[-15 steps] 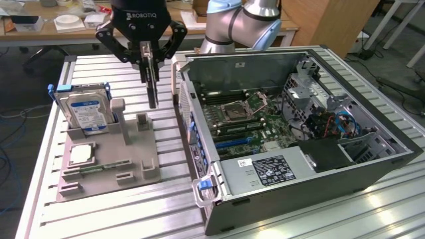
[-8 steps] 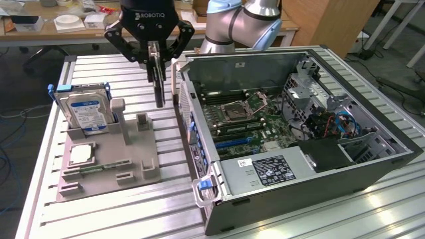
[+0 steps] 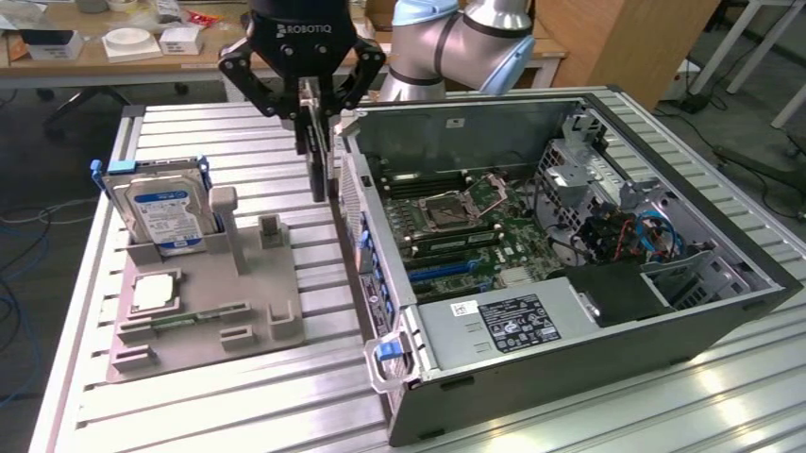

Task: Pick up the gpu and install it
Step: 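Pick up the gpu and move the gpu toward the slot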

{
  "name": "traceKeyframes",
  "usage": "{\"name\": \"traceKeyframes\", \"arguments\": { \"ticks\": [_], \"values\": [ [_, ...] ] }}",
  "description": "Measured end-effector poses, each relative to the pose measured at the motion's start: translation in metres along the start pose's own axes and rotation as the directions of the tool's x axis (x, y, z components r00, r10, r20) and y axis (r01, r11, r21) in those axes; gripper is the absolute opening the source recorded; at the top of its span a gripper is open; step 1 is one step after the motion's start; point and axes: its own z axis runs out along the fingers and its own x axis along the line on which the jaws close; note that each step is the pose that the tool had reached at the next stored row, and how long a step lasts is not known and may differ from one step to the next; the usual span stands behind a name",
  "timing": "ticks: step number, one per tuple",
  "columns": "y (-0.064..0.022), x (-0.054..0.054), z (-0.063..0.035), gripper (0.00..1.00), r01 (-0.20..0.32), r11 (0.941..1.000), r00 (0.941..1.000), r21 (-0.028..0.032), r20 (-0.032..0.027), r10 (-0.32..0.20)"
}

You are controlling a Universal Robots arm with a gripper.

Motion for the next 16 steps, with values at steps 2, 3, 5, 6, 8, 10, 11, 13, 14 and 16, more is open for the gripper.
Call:
{"name": "traceKeyframes", "arguments": {
  "ticks": [2,3,5,6,8,10,11,13,14,16],
  "values": [
    [0.0000,-0.004,0.0001,0.27,0.000,1.0000,1.0000,0.0000,0.0001,0.000],
    [0.0000,-0.005,0.0001,0.27,0.000,1.0000,1.0000,0.0001,0.0001,0.000],
    [0.0000,-0.016,0.0003,0.27,0.000,1.0000,1.0000,0.0001,0.0005,0.000],
    [0.0000,-0.024,0.0005,0.27,0.000,1.0000,1.0000,0.0001,0.0010,0.000],
    [0.0000,-0.034,0.0007,0.27,0.000,1.0000,1.0000,0.0001,0.0010,0.000],
    [0.0000,-0.038,0.0008,0.27,0.000,1.0000,1.0000,0.0001,0.0010,0.000],
    [0.0000,-0.040,0.0008,0.27,0.000,1.0000,1.0000,0.0001,0.0010,0.000],
    [0.0001,-0.044,0.0009,0.27,0.000,1.0000,1.0000,0.0001,0.0010,0.000],
    [0.0001,-0.046,0.0010,0.27,0.000,1.0000,1.0000,0.0001,0.0010,0.000],
    [0.0000,-0.050,0.0011,0.27,0.000,1.0000,1.0000,0.0001,0.0010,0.000]
  ]
}}
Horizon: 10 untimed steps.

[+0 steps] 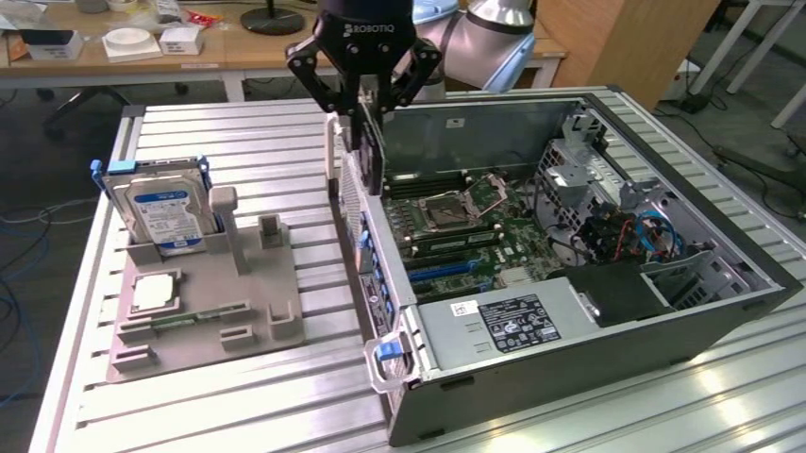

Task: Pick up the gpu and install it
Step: 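Pick up the gpu and move the gpu toward the slot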

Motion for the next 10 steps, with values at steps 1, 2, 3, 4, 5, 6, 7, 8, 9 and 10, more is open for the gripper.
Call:
{"name": "traceKeyframes", "arguments": {
  "ticks": [1,2,3,4,5,6,7,8,9,10],
  "values": [
    [0.0000,-0.002,0.0000,0.27,0.000,1.0000,1.0000,0.0000,0.0000,0.000],
    [0.0000,-0.004,0.0001,0.27,0.000,1.0000,1.0000,-0.0001,0.0001,0.000],
    [0.0000,-0.006,0.0002,0.27,0.000,1.0000,1.0000,-0.0001,0.0001,0.000],
    [0.0000,-0.007,0.0001,0.27,0.000,1.0000,1.0000,0.0000,0.0000,0.000],
    [0.0000,-0.009,0.0002,0.27,0.000,1.0000,1.0000,0.0000,0.0001,0.000],
    [0.0000,-0.011,0.0002,0.27,0.000,1.0000,1.0000,0.0001,0.0001,0.000],
    [0.0000,-0.013,0.0003,0.27,0.000,1.0000,1.0000,0.0000,0.0001,0.000],
    [0.0000,-0.014,0.0003,0.27,0.000,1.0000,1.0000,0.0000,0.0002,0.000],
    [0.0000,-0.016,0.0004,0.27,0.000,1.0000,1.0000,0.0000,0.0002,0.000],
    [0.0000,-0.018,0.0004,0.27,0.000,1.0000,1.0000,0.0000,0.0002,0.000]
  ]
}}
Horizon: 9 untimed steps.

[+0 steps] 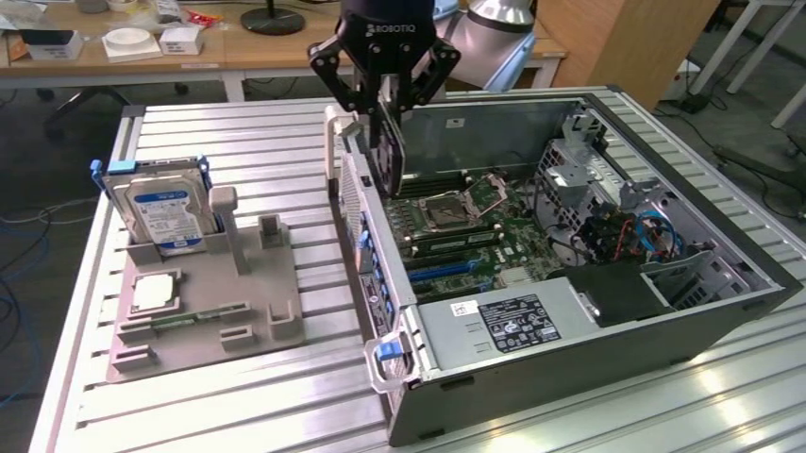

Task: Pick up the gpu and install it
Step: 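Pick up the gpu and move the gpu toward the slot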

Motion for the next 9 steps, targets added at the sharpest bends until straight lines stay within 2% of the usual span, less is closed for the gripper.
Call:
{"name": "traceKeyframes", "arguments": {
  "ticks": [9],
  "values": [
    [0.0001,-0.015,0.0004,0.27,0.000,1.0000,1.0000,-0.0001,0.0003,0.000]
  ]
}}
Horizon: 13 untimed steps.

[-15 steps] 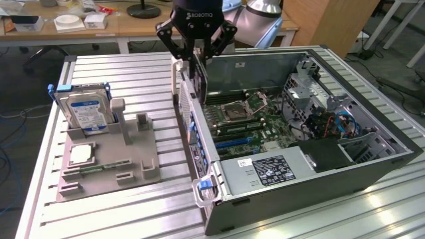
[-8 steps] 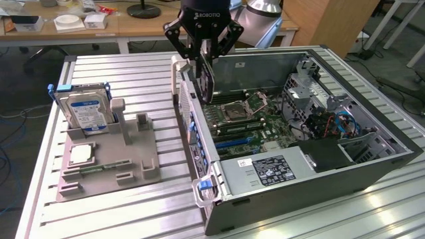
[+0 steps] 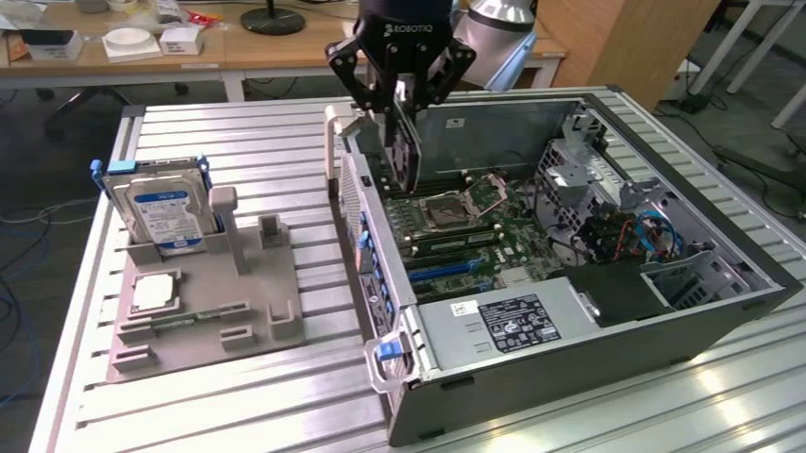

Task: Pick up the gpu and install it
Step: 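Pick up the gpu and move the gpu toward the slot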

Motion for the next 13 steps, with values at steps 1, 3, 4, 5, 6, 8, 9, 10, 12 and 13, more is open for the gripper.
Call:
{"name": "traceKeyframes", "arguments": {
  "ticks": [1,3,4,5,6,8,9,10,12,13],
  "values": [
    [0.0000,-0.001,0.0001,0.27,0.002,1.0000,1.0000,-0.0001,0.0002,-0.002],
    [0.0000,-0.004,0.0002,0.27,0.009,1.0000,1.0000,-0.0003,0.0007,-0.009],
    [0.0000,-0.005,0.0003,0.27,0.013,0.9999,0.9999,-0.0004,0.0011,-0.013],
    [0.0000,-0.006,0.0003,0.27,0.015,0.9999,0.9999,-0.0004,0.0013,-0.015],
    [0.0000,-0.007,0.0004,0.27,0.015,0.9999,0.9999,-0.0004,0.0014,-0.015],
    [0.0000,-0.009,0.0005,0.27,0.015,0.9999,0.9999,-0.0005,0.0017,-0.015],
    [0.0000,-0.011,0.0006,0.27,0.016,0.9999,0.9999,-0.0005,0.0018,-0.016],
    [0.0000,-0.012,0.0007,0.27,0.016,0.9999,0.9999,-0.0004,0.0019,-0.016],
    [0.0000,-0.015,0.0008,0.27,0.016,0.9999,0.9999,-0.0004,0.0021,-0.016],
    [0.0000,-0.017,0.0009,0.27,0.016,0.9999,0.9999,-0.0004,0.0021,-0.016]
  ]
}}
